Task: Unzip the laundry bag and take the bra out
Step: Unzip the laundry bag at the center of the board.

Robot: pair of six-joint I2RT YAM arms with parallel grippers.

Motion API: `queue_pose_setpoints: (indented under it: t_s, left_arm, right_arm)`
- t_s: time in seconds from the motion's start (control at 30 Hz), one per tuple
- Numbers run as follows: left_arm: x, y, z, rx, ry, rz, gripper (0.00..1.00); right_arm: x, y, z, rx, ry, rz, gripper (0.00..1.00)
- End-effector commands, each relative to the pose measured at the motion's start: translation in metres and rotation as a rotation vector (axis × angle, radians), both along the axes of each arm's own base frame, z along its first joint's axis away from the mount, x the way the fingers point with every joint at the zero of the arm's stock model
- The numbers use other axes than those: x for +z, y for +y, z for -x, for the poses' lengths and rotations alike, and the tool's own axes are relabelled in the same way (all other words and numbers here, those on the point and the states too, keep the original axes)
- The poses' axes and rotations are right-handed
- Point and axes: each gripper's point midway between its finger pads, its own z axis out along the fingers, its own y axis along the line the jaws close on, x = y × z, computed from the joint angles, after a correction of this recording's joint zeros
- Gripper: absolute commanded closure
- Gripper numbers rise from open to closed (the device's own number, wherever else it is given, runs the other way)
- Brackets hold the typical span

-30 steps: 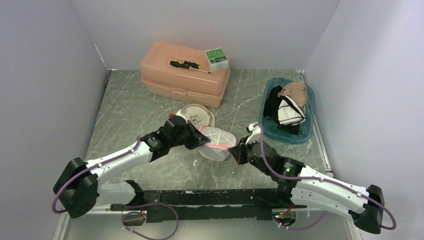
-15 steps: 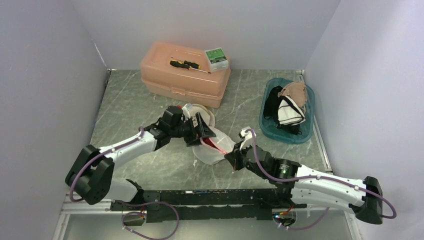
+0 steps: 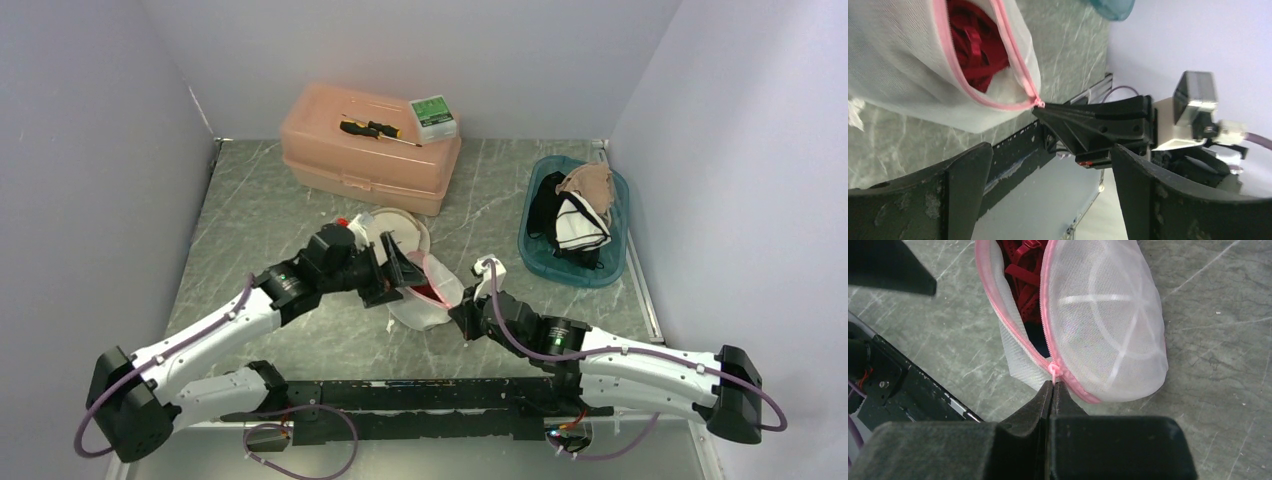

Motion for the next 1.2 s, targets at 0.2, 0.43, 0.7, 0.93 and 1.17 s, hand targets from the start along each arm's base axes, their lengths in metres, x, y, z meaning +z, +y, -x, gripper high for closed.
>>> queue_pose_setpoints:
  t_s: [0.2, 0.43, 0.7, 0.93, 1.17]
  left_arm:
    - [-0.033, -0.044, -0.009, -0.02, 0.107, -0.137, 0.06]
    - [-0.05, -0.056, -0.029, -0.036, 0.109, -0.251, 0.07]
    - [-0.074, -0.059, -0.034, -0.031, 0.139, -0.293, 0.35]
    - [-0.081, -0.059, -0.034, -0.03, 0.144, -0.295, 0.76]
    - [-0.082, -0.056, -0.032, -0.009, 0.143, -0.277, 0.97]
  right_arm:
    - [0.021, 0.012, -0.006, 0.021, -0.061, -0.041, 1.0]
    - [0.019, 0.014, -0.002, 0.051, -0.062, -0.03, 1.0]
    - [0.022, 0.017, 0.002, 0.083, -0.081, -0.023, 1.0]
    - [0.025, 0.016, 0.002, 0.089, -0.098, -0.023, 1.0]
    - [0.019, 0.007, -0.002, 0.039, -0.084, -0.002, 1.0]
